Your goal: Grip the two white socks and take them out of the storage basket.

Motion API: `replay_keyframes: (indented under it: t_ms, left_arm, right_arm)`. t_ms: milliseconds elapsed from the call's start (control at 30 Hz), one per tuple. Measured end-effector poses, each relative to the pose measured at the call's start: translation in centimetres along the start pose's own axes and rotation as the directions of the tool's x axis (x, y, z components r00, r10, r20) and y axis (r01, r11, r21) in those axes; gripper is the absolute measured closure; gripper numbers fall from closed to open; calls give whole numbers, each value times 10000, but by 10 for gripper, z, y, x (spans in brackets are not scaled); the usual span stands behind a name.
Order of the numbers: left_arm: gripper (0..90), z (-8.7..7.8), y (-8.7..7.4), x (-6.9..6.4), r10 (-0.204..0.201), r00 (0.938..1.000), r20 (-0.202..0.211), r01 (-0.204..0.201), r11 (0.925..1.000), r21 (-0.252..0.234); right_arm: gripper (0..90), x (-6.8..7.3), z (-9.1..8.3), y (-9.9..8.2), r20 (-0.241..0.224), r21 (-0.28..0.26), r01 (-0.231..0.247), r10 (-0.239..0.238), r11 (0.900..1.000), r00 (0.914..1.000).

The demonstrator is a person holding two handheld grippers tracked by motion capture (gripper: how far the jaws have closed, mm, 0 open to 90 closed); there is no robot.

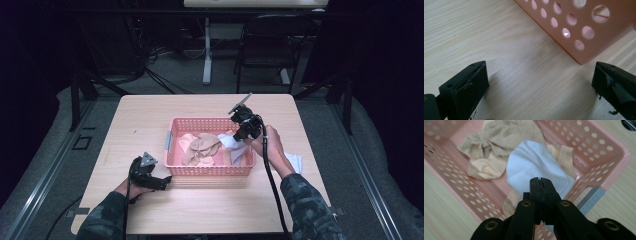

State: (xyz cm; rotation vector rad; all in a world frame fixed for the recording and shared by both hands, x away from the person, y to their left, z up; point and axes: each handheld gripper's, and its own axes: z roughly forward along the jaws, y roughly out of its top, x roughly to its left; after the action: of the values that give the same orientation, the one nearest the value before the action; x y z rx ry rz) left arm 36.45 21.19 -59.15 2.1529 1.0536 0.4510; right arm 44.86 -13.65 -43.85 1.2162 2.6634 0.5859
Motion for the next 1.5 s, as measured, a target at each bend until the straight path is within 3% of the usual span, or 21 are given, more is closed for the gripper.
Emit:
replay_keyframes:
  t_ms: [767, 1333, 1500]
  left_arm:
    - [5, 0, 0, 0, 3, 10000, -4, -3, 10000, 1]
    - [5, 0, 0, 0, -10, 10000, -3, 10, 10000, 1]
    - [5, 0, 0, 0, -60, 10000, 8, 60, 10000, -11]
  right_arm:
    - [890, 7, -64, 16, -128, -1318, 339, -359, 9907, 9993]
    - [891, 8, -92, 26, -71, -1841, 479, -500, 9817, 9987]
    - [891, 12, -103, 30, -70, -2198, 563, -593, 9739, 9982]
